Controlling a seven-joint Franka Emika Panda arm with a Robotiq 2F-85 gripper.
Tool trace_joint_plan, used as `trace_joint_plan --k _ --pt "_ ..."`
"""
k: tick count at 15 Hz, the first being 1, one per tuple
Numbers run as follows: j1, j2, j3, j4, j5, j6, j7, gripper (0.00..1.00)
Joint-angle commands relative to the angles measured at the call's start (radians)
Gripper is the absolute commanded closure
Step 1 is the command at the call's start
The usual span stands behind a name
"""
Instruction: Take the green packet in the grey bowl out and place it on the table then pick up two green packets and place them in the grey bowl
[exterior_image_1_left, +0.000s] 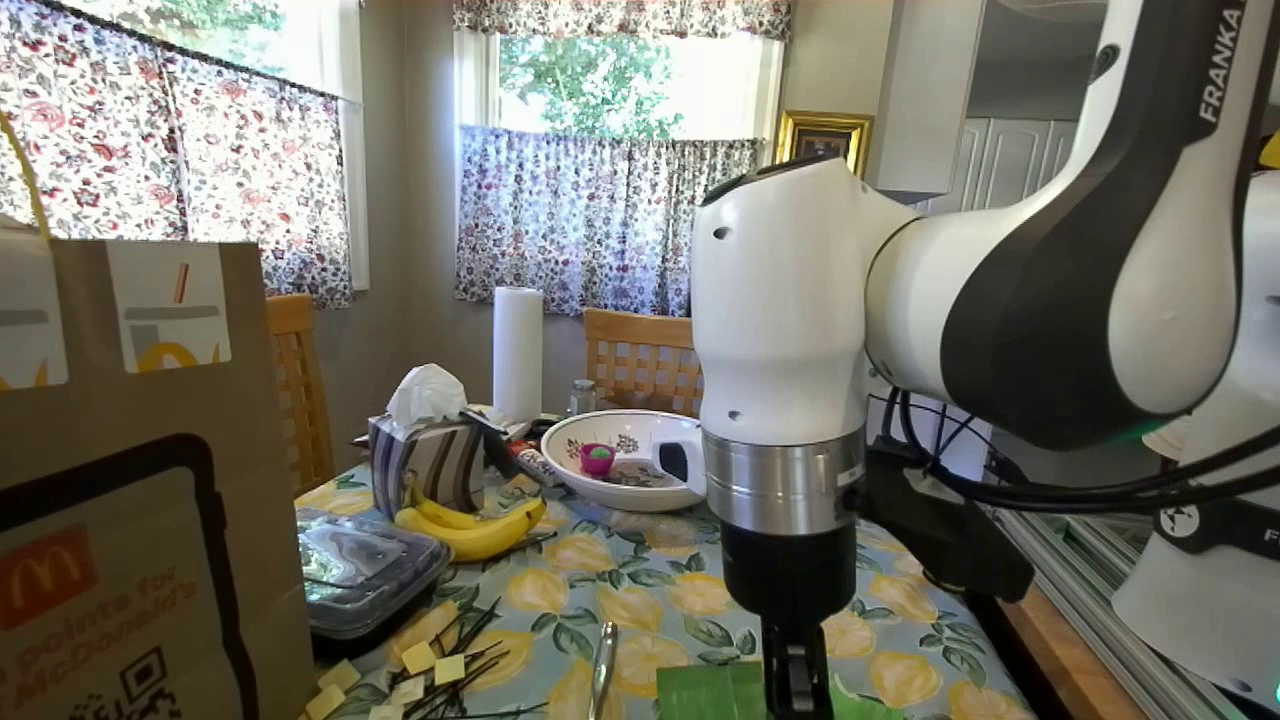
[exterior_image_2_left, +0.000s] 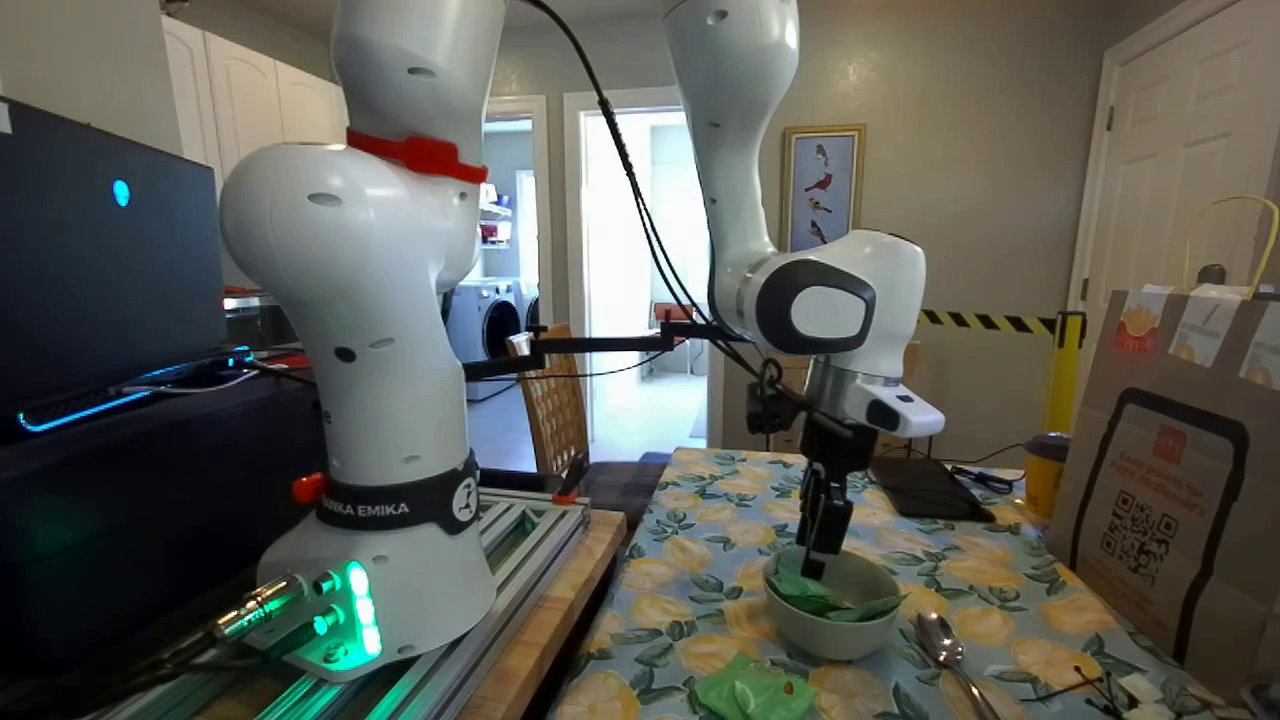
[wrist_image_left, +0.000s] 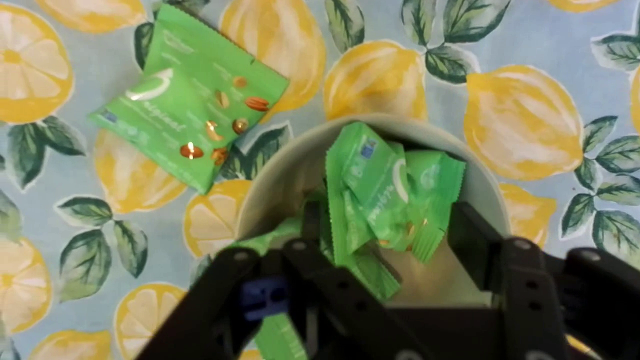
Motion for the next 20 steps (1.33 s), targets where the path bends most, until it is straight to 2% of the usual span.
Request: trace_joint_plan --k 1,4,8,12,15,18,19,20 --pt "0.014 0.023 -0.019 0.027 0.012 -0.012 -0.023 0.01" --pt "0.018 0.005 -0.023 0.014 0.011 -0.011 -0.011 0.0" --pt "0.045 -0.096 -0.037 -0.052 -0.038 -0.049 0.021 0.0" --pt "0.061 -0.21 -0.061 -0.127 -0.173 -0.077 0.067 0.0" --pt "0.036 -0.304 -0.049 -0.19 -0.269 -0.043 0.095 0.0" --pt "0.008 -0.387 -0.024 -0.251 -0.245 0.05 0.054 0.0" --pt "0.005 -0.347 -0.015 -0.181 -0.221 0.055 0.042 0.0" --pt "0.002 -0.361 -0.01 -0.191 -0.194 0.089 0.024 0.0"
